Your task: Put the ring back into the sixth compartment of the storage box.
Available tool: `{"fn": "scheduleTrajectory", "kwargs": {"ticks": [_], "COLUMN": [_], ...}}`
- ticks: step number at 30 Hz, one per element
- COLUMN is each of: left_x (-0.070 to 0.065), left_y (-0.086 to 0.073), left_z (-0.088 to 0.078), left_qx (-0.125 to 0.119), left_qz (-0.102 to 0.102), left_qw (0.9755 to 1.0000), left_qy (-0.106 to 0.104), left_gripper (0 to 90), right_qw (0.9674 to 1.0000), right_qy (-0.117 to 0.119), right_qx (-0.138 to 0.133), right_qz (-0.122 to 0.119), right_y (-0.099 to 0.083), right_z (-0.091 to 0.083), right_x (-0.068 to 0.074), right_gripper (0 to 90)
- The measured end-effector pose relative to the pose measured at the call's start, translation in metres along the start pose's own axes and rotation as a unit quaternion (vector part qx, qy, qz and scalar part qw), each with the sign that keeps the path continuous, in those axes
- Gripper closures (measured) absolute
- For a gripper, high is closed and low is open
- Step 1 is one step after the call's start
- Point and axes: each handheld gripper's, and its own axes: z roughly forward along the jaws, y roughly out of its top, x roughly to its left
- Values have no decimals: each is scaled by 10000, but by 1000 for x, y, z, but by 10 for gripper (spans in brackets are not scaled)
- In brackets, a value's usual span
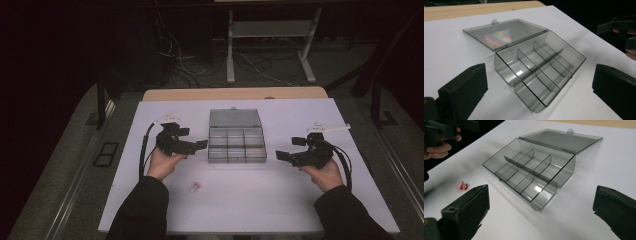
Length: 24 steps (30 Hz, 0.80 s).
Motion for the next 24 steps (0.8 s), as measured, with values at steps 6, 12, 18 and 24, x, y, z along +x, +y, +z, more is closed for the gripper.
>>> {"fn": "scheduleTrajectory", "kwargs": {"ticks": [6,12,18,24], "left_x": [-11,-20,-26,-32], "left_y": [-7,-14,-23,-32], "left_z": [-2,-6,-9,-11], "left_qx": [172,299,403,506], "left_qz": [126,260,324,356], "left_qw": [9998,9992,9986,9979], "left_qy": [-35,-68,-129,-183], "left_gripper": [0,0,0,0], "right_qw": [10000,9999,10000,9999], "right_qy": [67,87,80,159], "right_qx": [-28,-8,-9,13], "right_qz": [41,63,48,40], "right_y": [-15,-27,-39,-47], "right_z": [-9,-17,-24,-28], "right_x": [5,8,15,21], "right_gripper": [6,6,6,6]}}
